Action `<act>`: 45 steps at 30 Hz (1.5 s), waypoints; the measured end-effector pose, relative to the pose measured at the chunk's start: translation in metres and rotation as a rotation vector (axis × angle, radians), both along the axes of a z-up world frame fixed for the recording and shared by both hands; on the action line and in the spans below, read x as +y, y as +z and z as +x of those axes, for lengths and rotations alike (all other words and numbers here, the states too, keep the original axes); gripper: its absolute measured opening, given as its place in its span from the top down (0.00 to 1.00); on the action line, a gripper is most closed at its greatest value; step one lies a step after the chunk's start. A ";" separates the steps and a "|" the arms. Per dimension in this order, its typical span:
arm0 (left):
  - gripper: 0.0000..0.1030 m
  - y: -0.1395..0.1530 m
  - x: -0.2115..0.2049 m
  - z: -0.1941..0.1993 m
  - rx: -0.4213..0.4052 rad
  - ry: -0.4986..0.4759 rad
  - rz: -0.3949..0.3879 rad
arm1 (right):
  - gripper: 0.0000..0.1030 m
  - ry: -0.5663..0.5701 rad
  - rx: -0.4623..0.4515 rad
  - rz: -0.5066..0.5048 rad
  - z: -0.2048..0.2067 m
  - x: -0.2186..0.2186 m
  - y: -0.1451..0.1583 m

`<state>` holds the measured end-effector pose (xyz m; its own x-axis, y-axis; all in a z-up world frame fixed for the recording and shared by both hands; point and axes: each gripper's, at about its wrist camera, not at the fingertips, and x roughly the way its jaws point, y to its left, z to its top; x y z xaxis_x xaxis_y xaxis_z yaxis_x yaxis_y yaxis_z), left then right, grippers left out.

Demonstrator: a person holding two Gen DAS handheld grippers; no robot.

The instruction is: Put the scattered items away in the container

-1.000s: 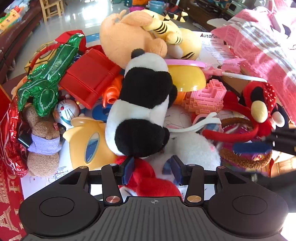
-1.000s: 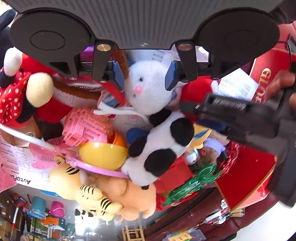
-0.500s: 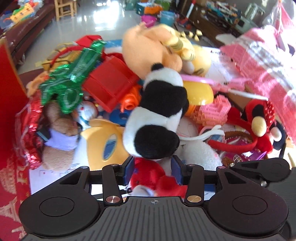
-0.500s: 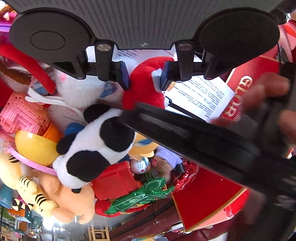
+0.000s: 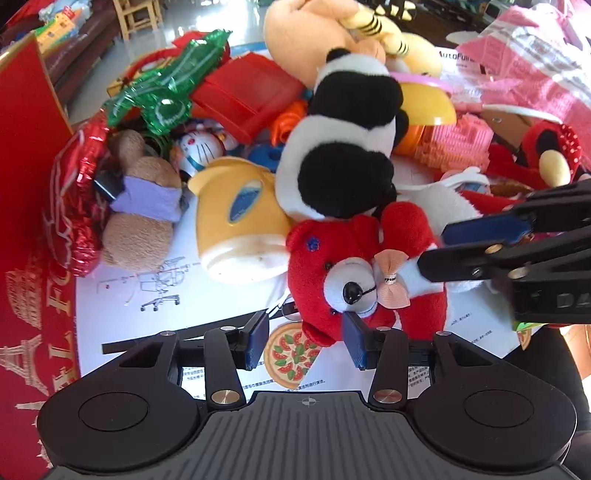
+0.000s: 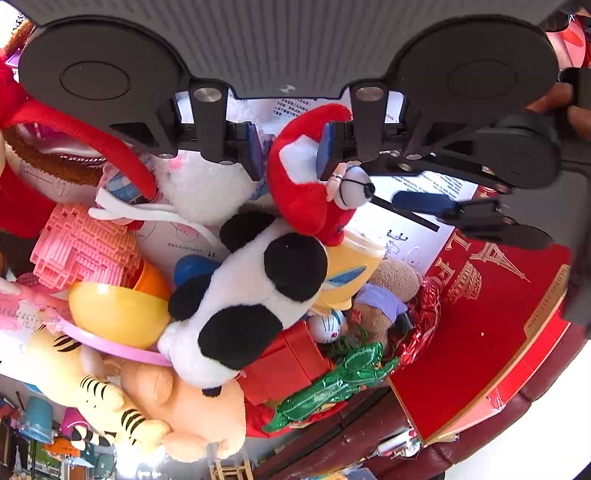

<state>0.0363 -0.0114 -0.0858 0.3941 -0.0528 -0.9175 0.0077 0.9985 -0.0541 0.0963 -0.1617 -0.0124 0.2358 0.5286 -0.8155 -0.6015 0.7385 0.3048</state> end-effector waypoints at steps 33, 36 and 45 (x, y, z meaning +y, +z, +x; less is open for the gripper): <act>0.50 -0.024 -0.016 0.014 0.024 -0.071 -0.024 | 0.63 -0.042 0.064 -0.010 0.022 0.013 -0.013; 0.54 -0.023 -0.018 0.014 0.026 -0.077 -0.011 | 0.61 -0.041 0.057 -0.025 0.021 0.018 -0.012; 0.55 -0.023 -0.018 0.015 0.031 -0.082 -0.013 | 0.56 -0.061 0.064 -0.041 0.020 0.024 -0.012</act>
